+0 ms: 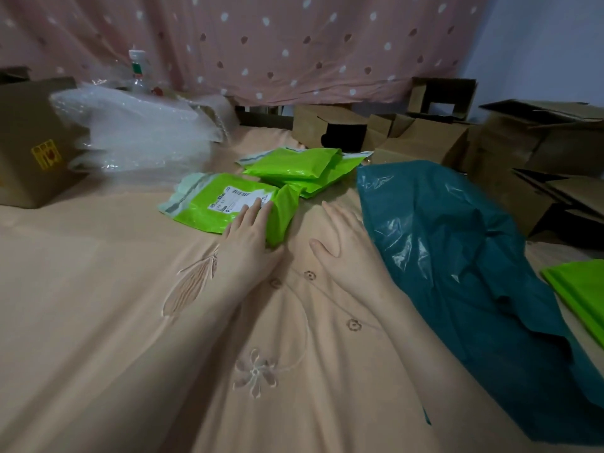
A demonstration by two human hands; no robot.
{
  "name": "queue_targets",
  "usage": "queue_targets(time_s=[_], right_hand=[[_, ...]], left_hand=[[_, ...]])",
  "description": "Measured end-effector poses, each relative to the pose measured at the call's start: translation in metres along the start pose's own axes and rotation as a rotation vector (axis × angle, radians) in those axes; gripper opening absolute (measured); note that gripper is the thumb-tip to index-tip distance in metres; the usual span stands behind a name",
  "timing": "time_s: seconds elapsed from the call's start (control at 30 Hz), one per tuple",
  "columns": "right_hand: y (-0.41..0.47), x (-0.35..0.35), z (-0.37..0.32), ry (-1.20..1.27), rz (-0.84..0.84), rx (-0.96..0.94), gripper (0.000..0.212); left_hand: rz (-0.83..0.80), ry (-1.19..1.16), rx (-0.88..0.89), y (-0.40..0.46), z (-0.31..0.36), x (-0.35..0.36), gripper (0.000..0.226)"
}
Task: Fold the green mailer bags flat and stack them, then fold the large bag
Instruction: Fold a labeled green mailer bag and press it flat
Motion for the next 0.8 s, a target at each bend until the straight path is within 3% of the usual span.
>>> queue_targets(time_s=[0.37,0.57,0.67,0.8], right_hand=[[0.002,0.015,0.015,0.161,0.030,0.070,0.050],[0.000,0.008,0.026,0.313,0.071,0.189,0.044],[0.002,-0.002,0.037,0.336,0.144,0.295,0.043],[0.001,-0.014,0.052,0.291,0.189,0.380,0.043]], left_hand=[[0.179,-0.043,0.136,0.005,-0.006,0.007,0.045],[0.092,-0.171,0.260,-0.010,0.011,0.003,0.052],[-0.073,-0.206,0.436,-0.021,0.026,0.004,0.054],[-0.260,-0.281,0.499,-0.032,0.047,0.011,0.055]])
Point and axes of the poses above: each hand's wrist, its own y-axis towards the middle knuckle, its own x-axis out of the palm, z = x × y, the point moved 5 cm from there along y, towards the middle knuckle, and after that the axes turned 2 degrees about -x, right-handed, at the moved point
